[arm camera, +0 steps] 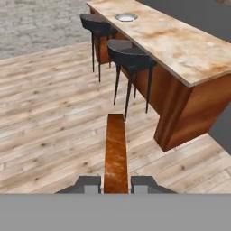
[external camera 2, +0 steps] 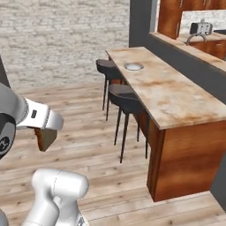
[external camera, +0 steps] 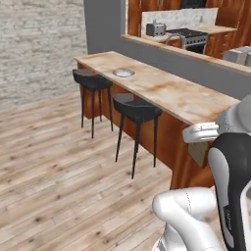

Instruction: Start the toaster. Once the lever pops up, take the bread to the plate on the dining counter.

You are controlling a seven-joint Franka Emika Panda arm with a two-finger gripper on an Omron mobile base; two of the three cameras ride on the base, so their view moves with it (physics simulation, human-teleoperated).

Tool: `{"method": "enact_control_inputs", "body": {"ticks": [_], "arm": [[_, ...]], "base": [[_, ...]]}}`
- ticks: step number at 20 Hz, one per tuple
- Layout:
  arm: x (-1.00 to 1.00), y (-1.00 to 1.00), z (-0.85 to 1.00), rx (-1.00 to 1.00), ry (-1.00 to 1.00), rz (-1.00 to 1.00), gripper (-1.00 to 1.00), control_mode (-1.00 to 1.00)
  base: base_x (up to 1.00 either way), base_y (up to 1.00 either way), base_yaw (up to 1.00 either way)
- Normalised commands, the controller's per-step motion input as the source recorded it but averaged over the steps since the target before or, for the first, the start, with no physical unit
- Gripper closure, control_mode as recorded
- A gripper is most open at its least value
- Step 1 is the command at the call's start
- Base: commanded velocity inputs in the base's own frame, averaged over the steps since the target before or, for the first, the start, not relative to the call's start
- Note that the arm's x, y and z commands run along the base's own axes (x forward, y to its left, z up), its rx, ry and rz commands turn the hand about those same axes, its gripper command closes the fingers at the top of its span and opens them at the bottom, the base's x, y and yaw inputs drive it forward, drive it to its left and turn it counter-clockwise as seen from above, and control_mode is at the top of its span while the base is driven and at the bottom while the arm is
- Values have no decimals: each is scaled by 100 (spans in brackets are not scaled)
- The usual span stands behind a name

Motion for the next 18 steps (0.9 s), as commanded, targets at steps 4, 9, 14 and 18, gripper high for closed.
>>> {"method": "enact_control_inputs", "body": {"ticks": [4, 9, 14, 18], "arm": [[0, 0, 0, 0, 0, 0, 100, 100], [0, 0, 0, 0, 0, 0, 100, 100], [0, 0, 0, 0, 0, 0, 100, 100], [0, 0, 0, 0, 0, 0, 100, 100]], "base": [[46, 84, -31], [52, 95, -32], [51, 96, -33], [48, 89, -34]]}}
